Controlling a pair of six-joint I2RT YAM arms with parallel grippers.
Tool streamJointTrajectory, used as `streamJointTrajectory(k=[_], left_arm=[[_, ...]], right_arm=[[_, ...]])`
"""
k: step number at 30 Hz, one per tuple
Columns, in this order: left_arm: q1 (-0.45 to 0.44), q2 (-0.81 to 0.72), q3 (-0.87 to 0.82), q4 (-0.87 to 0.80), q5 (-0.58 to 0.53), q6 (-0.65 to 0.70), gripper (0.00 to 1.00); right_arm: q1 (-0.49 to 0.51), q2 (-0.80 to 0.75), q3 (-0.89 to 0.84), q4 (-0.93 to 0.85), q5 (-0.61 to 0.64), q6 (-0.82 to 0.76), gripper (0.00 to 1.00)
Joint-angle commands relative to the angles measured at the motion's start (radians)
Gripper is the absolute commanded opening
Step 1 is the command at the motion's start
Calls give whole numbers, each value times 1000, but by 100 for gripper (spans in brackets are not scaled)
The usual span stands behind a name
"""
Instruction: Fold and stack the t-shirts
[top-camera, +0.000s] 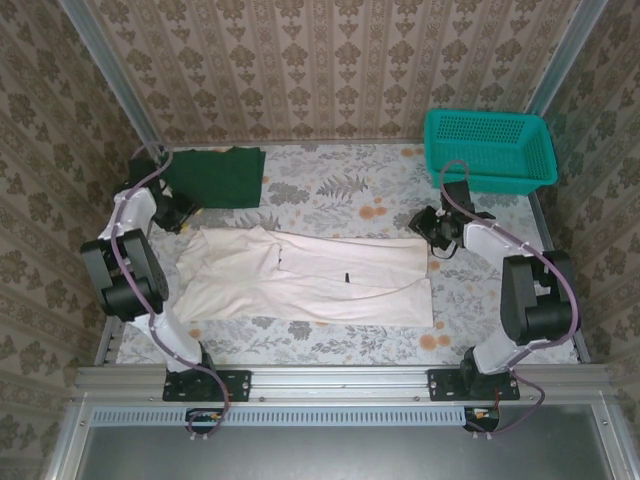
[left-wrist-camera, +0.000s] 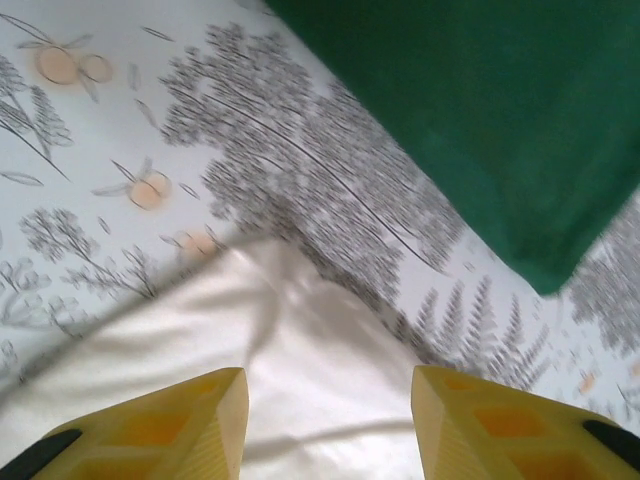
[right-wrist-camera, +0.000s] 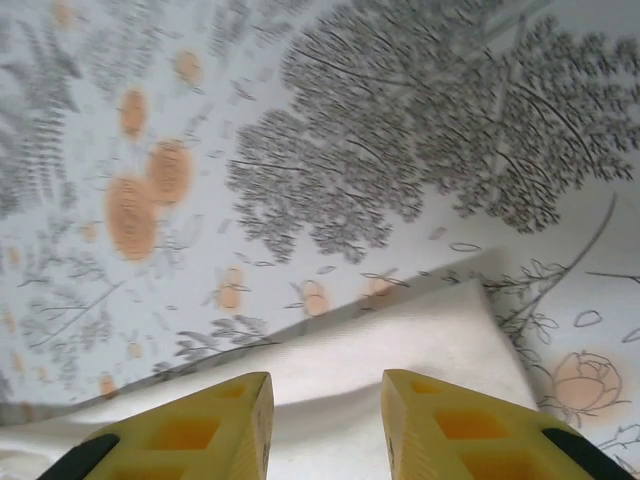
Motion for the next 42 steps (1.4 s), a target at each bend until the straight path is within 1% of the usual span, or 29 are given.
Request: streamJointTrajectory(k=[1,4,7,11,14,18,21,24,26,31,37,39,42], left_arm=[[-65,-31,-23,-109,34,73,47],[-181,8,24,-168,17,103,47],[-277,78,99,-186,-6,103,51],[-374,243,280,-281,-85,101,52],[-445,343,428,-374,-212,108,53],[-510,459,608,-511,-373,113,54],[-546,504,674,-566,-439,111,53],[-571,524,694,-597,-517,98,51],[-579,520,678,-602,-548,86,50],[-592,504,616,-587,-563,44,48],[-585,500,568,-534,-498,-6,45],[-581,502,568,-526,-483,-15,40],[-579,499,567,-522,-486,-22,35]], right_arm=[[32,-44,-37,75,-62,-49,36],[78,-51,-50,113,-93,-76,36],[126,-36,-42,114,-111,-95,35],[171,-20,-41,94,-114,-103,34],[192,-27,-46,80,-113,-107,34],[207,-36,-48,57,-102,-118,34],[207,-39,-48,44,-95,-121,34],[207,-41,-42,31,-86,-126,34],[207,-44,-40,26,-82,-131,34],[207,-40,-32,18,-78,-142,34],[207,-22,-9,14,-92,-149,34],[208,-18,-1,8,-96,-156,33],[207,-16,6,0,-95,-164,33]])
